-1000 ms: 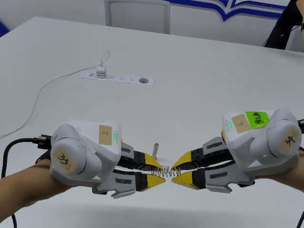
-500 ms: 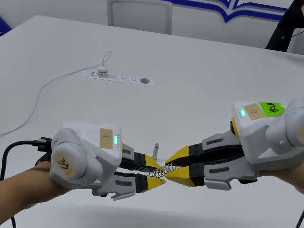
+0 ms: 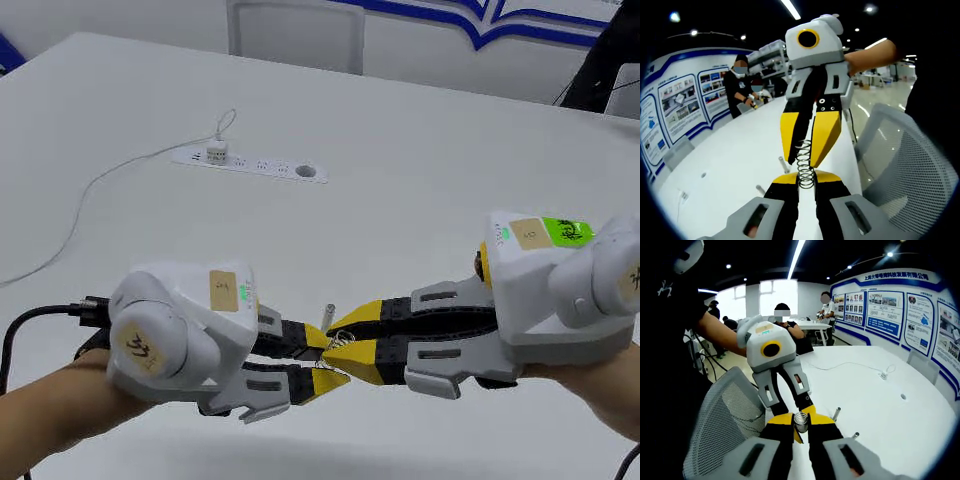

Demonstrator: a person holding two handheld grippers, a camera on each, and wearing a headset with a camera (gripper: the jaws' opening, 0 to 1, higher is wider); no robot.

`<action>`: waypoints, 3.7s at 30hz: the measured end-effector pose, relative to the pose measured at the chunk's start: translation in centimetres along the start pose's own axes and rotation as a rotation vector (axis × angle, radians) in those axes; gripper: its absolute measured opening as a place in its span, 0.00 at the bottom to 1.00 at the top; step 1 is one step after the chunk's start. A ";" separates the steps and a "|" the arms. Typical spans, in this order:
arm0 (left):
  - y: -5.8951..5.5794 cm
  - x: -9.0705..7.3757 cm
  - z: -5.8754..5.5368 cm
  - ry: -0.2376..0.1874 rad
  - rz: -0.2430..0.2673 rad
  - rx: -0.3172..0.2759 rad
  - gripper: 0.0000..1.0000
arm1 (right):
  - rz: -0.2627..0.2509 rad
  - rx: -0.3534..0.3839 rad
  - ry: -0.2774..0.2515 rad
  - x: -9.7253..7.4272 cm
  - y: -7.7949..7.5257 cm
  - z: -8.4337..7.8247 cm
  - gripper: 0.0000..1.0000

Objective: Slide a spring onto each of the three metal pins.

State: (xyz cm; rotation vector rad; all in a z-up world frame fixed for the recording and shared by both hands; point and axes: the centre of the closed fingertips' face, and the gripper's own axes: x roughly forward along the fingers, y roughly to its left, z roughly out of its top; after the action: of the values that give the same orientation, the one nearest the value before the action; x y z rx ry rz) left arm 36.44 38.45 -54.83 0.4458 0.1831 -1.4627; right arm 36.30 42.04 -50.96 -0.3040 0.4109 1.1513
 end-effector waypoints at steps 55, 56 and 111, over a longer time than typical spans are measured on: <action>7.0 -7.7 -4.2 -0.018 0.341 -0.215 0.79 | -0.464 0.215 0.069 -6.4 -12.2 -6.9 0.11; 7.1 -8.0 -4.4 -0.016 0.348 -0.224 0.80 | -0.470 0.226 0.073 -6.5 -12.3 -7.3 0.11; 5.4 -9.4 -10.0 0.041 0.532 -0.413 0.92 | -0.471 0.313 0.199 -3.3 -13.7 -13.6 0.11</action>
State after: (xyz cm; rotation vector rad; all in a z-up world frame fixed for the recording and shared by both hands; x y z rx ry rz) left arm 42.21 51.27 -59.27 0.1657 0.3611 -0.8642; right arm 45.68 28.22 -61.19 -0.2248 0.6473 0.5861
